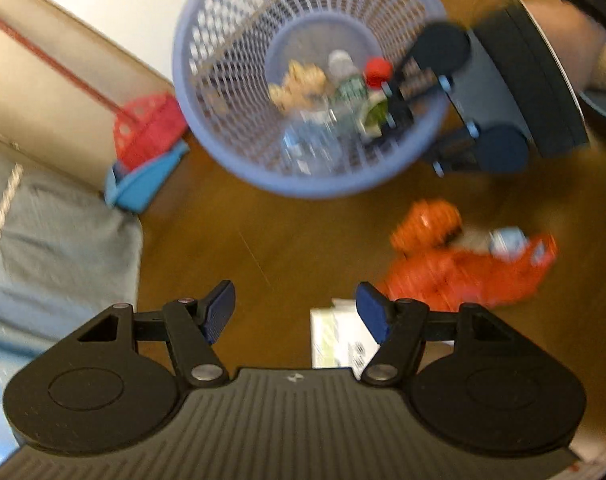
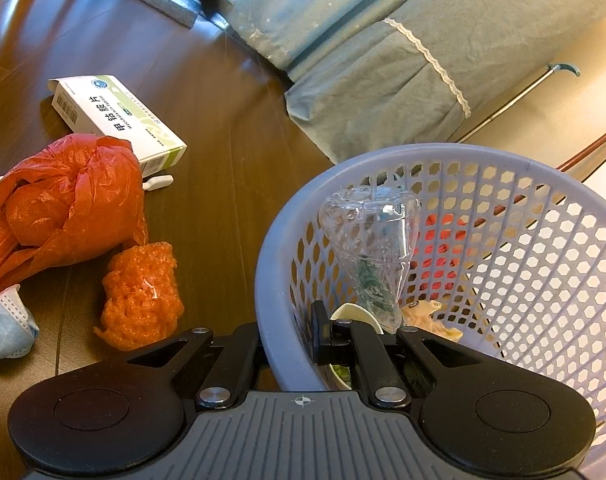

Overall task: Collect trash
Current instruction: 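Reach the left tool to the red plastic bag and grasp it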

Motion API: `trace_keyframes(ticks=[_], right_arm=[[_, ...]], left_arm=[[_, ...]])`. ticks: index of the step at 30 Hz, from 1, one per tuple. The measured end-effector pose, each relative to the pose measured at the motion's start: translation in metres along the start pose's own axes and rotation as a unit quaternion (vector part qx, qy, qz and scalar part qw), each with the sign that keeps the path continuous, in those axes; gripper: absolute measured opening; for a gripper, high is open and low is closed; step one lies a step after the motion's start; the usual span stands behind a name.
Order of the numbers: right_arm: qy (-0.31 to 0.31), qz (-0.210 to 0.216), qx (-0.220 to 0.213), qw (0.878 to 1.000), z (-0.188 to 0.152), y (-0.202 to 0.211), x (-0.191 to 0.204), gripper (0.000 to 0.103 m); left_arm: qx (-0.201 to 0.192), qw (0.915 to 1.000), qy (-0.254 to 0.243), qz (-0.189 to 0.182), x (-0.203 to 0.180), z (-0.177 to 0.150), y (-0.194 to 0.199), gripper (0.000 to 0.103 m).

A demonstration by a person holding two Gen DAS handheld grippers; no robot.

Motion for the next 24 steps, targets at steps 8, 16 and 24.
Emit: trace_keyframes(ticks=[8, 16, 24], right_arm=[[0.0, 0.0, 0.001, 1.0, -0.001, 0.001, 0.0, 0.004], [0.001, 0.0, 0.001, 1.0, -0.001, 0.002, 0.0, 0.004], [0.001, -0.001, 0.001, 1.0, -0.001, 0.002, 0.0, 0.004]], left_arm=[[0.028, 0.9986, 0.0, -0.044, -0.042, -0.032, -0.007, 0.063], [0.004, 0.9857, -0.165, -0.036, -0.109, -0.026, -0.012, 0.061], [0.008, 0.9704, -0.242, -0.004, -0.118, -0.019, -0.039, 0.061]])
Point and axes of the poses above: each gripper's, at about its wrist camera, not at the fingertips, and y roughly against the way its jaws point, x to its left, z to its top, the point moved 2 cm from there along -y, roughly the way its jaws point, and after that the axes turned 8 degrees about x, right-handed, at the moved point
